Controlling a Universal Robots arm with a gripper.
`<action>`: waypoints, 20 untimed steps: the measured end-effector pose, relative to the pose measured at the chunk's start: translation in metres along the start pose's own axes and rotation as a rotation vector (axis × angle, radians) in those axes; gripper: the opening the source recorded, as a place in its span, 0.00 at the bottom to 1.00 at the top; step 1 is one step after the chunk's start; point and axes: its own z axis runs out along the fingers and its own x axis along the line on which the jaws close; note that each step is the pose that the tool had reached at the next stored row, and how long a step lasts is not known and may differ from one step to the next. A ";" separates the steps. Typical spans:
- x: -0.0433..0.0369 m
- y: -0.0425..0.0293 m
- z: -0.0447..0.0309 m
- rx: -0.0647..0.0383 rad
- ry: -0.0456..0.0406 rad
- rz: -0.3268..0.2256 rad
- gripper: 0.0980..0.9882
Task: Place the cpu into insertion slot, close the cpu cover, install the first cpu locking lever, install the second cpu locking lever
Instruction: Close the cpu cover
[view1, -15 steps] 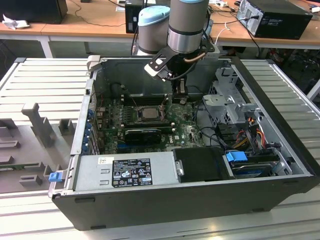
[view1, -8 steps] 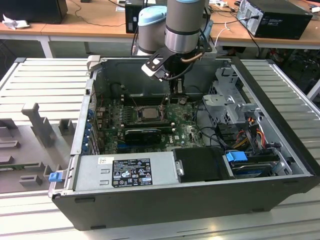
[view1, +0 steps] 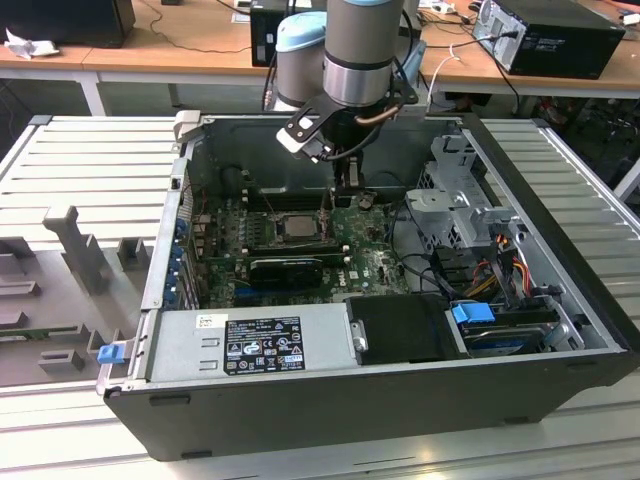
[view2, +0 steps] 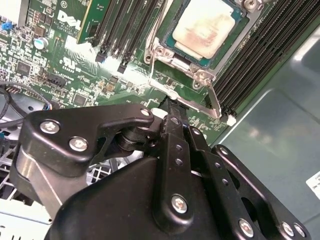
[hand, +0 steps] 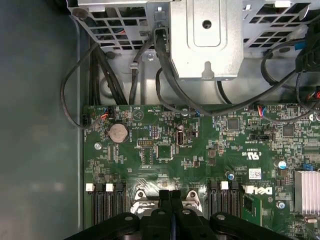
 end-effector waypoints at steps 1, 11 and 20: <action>0.0000 -0.0005 0.0000 0.000 0.0000 0.000 0.01; -0.0004 -0.0127 0.0069 0.000 0.0001 0.000 0.01; -0.0007 -0.0437 0.0187 0.002 -0.0001 0.000 0.01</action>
